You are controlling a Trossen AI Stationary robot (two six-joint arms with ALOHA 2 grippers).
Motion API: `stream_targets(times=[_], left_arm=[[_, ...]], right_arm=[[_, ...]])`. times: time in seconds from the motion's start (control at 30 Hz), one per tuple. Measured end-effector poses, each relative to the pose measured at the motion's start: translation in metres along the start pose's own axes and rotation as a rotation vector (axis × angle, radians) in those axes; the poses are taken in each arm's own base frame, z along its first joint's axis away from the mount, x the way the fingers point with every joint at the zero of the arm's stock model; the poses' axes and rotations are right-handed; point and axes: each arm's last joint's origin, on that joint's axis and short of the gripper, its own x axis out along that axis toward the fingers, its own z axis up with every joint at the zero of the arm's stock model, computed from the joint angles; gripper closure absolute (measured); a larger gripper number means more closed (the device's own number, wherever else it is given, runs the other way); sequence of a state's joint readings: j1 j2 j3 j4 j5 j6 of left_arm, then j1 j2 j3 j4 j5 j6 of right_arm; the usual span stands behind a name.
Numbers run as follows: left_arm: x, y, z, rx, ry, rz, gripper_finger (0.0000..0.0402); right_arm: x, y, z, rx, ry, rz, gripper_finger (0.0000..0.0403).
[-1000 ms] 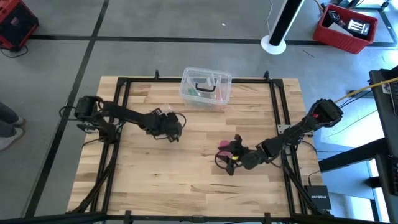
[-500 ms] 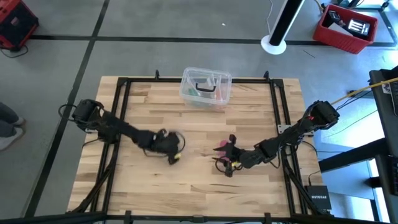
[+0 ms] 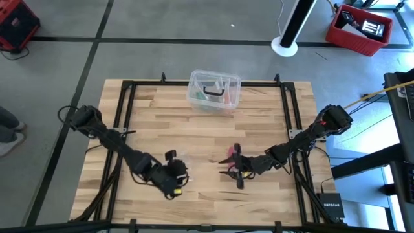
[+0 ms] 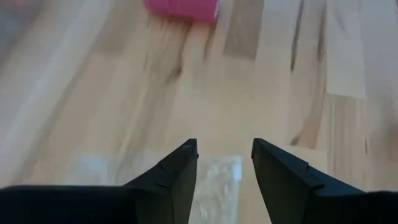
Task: Roll bandage
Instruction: Open the transparent zip bag
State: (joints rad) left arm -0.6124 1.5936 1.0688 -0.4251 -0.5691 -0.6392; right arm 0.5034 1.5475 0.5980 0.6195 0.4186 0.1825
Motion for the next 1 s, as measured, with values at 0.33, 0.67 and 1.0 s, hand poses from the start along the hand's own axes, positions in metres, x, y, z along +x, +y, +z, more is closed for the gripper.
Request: stream_targets(times=[0.33,0.67,1.0], left_arm=[[-0.003,-0.004,-0.008,0.092,-0.067,0.076,0.0224],[0.017,-0.006,-0.026,0.054,0.057,0.019,0.0196],[0.057,-0.019,-0.067,0.158,0.227,0.057,0.0225]], right_arm=[[0.000,0.000,-0.002,0.026,0.015,0.009,0.0226],[0.003,0.000,-0.011,0.044,0.070,-0.003,0.0226],[0.007,0.000,-0.018,0.036,0.091,-0.008,0.0226]])
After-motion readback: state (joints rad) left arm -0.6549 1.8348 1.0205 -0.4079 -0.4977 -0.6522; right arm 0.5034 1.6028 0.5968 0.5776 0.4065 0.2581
